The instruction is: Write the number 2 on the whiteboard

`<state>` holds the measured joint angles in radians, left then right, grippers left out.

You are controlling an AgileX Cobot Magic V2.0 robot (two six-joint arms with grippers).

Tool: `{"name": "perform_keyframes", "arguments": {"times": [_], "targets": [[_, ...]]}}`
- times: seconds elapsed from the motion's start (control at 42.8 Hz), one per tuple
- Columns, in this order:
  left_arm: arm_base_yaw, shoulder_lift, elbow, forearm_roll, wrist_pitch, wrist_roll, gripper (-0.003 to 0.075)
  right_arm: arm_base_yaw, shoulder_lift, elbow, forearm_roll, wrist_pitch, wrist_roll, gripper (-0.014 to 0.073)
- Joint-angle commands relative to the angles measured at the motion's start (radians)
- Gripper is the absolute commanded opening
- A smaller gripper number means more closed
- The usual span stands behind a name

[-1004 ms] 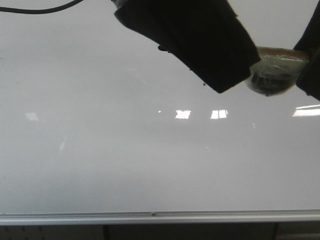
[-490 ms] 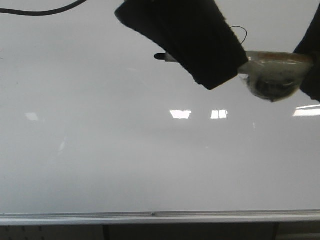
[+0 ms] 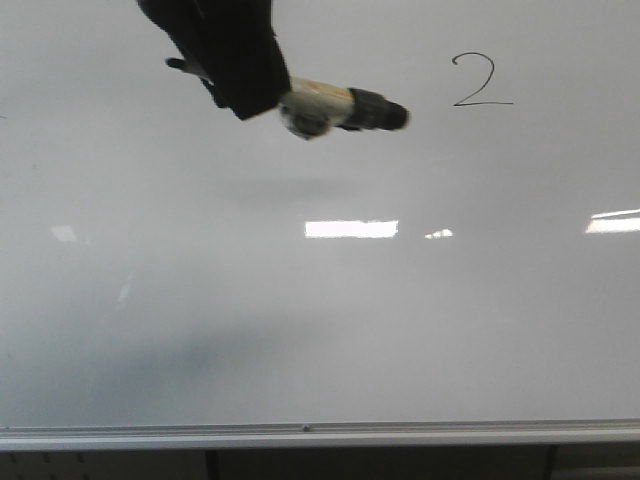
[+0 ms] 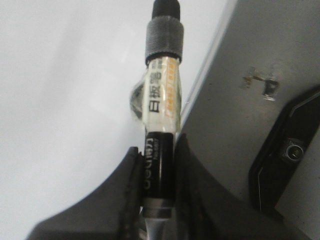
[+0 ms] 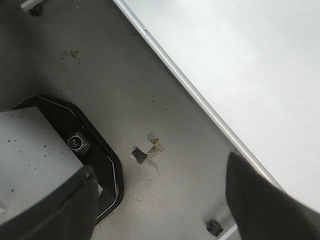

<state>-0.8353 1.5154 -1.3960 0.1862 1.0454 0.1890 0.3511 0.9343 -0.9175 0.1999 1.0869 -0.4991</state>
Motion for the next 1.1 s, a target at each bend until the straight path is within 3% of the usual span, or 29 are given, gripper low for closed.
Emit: {"name": "perform_keyframes", "arguments": {"times": [0.0, 0.163, 0.327, 0.56, 0.841, 1.074], "targets": [[0.056, -0.065, -0.038, 0.106, -0.004, -0.177, -0.002, -0.04, -0.022, -0.031, -0.003, -0.014, 0.019, 0.0516], [0.195, -0.184, 0.032, 0.108, -0.039, -0.224, -0.002, -0.057, -0.022, -0.029, -0.004, -0.008, 0.018, 0.0514], [0.384, -0.327, 0.171, 0.106, -0.184, -0.26, -0.002, -0.057, -0.022, -0.026, -0.004, -0.013, 0.018, 0.0514], [0.65, -0.419, 0.407, 0.07, -0.587, -0.391, -0.002, -0.057, -0.022, -0.026, -0.004, -0.024, 0.018, 0.0514], [0.81, -0.328, 0.618, -0.079, -1.118, -0.391, -0.002, -0.057, -0.022, -0.026, -0.004, -0.025, 0.018, 0.0514], [0.82, -0.174, 0.636, -0.079, -1.38, -0.391, -0.002, -0.057, -0.022, -0.026, -0.004, -0.039, 0.018, 0.0514]]}}
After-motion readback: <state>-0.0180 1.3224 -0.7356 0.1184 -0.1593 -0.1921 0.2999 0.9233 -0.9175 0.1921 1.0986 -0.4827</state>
